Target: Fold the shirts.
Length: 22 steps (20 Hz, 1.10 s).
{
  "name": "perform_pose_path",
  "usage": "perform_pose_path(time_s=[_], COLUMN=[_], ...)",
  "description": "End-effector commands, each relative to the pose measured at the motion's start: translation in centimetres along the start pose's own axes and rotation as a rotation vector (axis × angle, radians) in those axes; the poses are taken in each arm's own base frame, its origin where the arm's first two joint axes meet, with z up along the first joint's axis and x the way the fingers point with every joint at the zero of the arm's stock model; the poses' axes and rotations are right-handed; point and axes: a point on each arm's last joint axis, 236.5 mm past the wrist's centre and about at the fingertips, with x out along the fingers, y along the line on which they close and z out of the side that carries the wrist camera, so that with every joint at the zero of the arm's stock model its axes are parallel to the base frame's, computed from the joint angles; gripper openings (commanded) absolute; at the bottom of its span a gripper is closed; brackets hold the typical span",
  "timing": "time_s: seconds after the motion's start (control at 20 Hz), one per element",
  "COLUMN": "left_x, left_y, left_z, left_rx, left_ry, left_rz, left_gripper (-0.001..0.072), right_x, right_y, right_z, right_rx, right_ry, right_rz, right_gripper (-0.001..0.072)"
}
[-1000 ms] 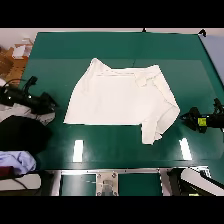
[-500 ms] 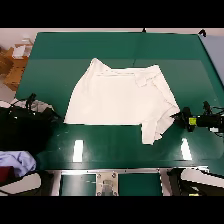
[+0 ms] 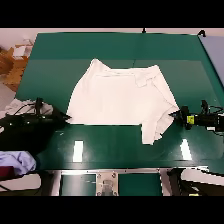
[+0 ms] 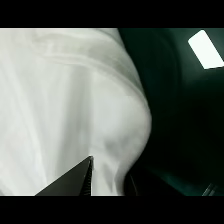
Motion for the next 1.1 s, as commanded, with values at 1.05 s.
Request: perform_pose_path(time_s=[1.05], left_x=[-39.0], left_y=[-51.3], left_z=[-17.2], left_rx=[1.443], left_ry=[-0.986], left_rz=[-0.375], left_gripper=[0.0025], right_x=[-51.1], right_y=[42.2], right_z=[-17.2], right_rx=[-1.120], right_ry=[-1.392], right_rz=[0.509], right_gripper=[0.0013])
